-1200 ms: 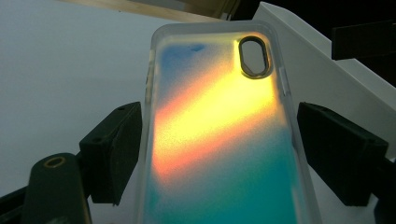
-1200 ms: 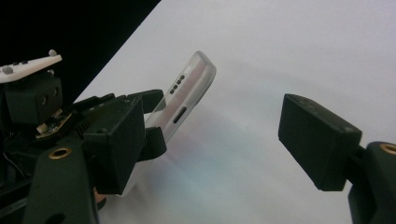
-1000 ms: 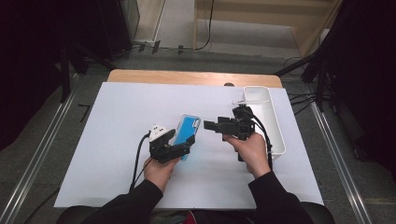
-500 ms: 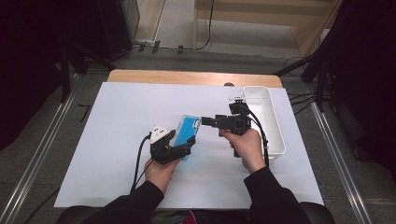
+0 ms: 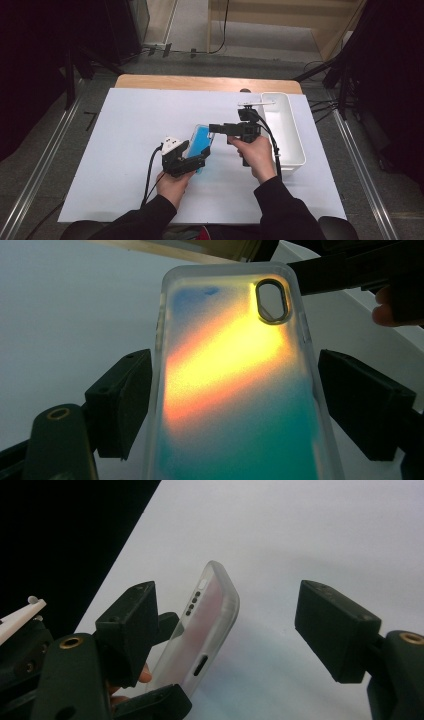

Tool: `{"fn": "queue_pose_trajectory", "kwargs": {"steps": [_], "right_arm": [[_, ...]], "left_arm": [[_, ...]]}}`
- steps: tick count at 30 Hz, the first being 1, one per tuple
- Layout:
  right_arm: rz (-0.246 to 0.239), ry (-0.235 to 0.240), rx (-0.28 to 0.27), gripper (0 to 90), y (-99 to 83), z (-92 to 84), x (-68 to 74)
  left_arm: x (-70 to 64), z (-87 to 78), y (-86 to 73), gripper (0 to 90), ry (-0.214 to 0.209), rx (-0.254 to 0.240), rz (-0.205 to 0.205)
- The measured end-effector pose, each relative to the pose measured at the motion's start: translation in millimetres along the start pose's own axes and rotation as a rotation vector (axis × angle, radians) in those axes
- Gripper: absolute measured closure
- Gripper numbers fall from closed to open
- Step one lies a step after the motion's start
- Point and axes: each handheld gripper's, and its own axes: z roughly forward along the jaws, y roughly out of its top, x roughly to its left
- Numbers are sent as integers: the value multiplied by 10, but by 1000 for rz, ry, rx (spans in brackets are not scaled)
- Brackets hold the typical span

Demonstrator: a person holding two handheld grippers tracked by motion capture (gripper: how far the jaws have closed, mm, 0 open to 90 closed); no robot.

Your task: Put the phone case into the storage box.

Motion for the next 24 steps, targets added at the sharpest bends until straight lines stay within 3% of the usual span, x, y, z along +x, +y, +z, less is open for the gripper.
{"fn": "queue_pose_trajectory", "kwargs": {"steps": [7,14,24], "right_arm": [[-6,9,20,287,22,87,4],[19,13,36,341,38,167,-10],[30,38,50,501,44,270,8]], "left_arm": [[3,-6,8,165,16,-10,8],[6,-17,16,165,30,-24,20],[16,-14,19,165,35,-23,17]]}}
